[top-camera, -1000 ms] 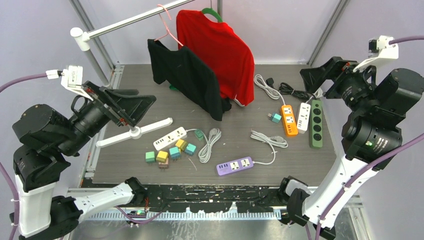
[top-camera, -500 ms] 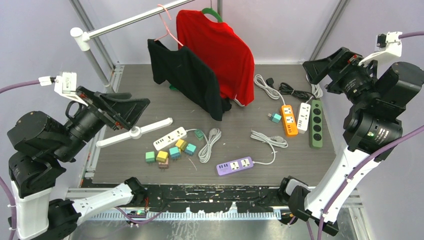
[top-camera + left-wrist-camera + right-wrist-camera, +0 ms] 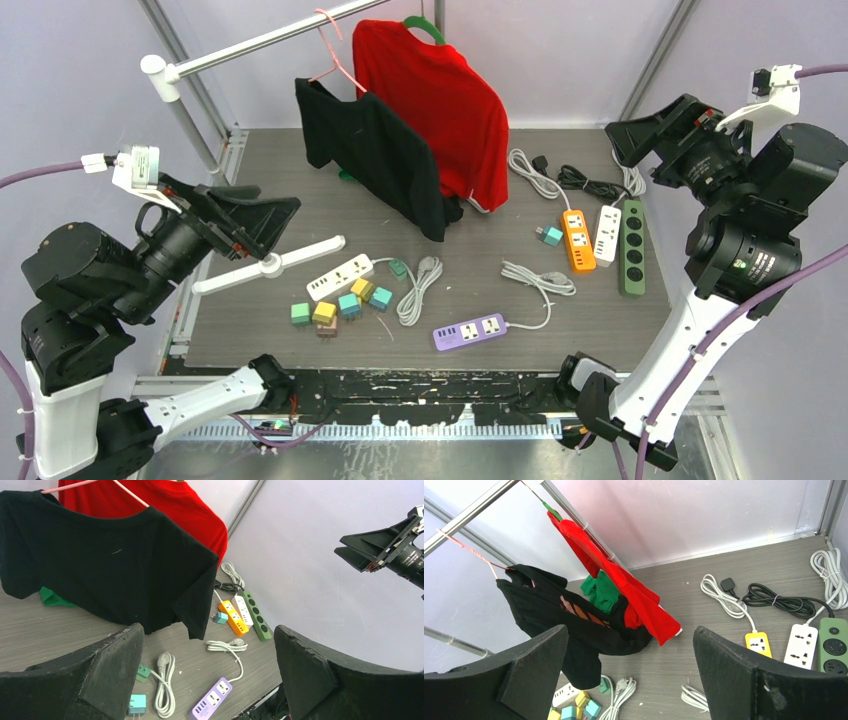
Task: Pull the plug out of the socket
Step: Reset both arms
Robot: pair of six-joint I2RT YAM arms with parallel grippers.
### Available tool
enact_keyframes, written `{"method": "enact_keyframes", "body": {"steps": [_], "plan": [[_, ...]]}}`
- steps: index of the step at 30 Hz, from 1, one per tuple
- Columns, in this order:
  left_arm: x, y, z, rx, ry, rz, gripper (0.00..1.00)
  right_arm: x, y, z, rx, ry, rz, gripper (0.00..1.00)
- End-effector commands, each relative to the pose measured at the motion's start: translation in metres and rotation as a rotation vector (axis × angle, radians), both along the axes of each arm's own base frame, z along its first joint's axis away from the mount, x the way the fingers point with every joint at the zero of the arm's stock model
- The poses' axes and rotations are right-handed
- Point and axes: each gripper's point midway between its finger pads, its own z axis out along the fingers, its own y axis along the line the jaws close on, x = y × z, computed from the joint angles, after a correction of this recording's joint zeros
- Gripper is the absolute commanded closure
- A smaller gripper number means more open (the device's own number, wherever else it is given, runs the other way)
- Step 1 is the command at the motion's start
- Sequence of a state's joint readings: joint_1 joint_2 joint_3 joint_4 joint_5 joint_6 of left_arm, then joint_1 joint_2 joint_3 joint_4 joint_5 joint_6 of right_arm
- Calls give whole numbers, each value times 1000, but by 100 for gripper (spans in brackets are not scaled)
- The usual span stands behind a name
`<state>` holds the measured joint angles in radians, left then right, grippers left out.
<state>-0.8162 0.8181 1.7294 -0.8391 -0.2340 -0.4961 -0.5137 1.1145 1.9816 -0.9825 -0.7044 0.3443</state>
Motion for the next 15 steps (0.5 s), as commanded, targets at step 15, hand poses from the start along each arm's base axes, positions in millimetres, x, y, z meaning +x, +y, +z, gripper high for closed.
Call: {"method": "enact_keyframes", "body": {"steps": [15], "plan": [[4,3,-7,39,-7,22,1,2,1,11,-4,-52,9,0]]}}
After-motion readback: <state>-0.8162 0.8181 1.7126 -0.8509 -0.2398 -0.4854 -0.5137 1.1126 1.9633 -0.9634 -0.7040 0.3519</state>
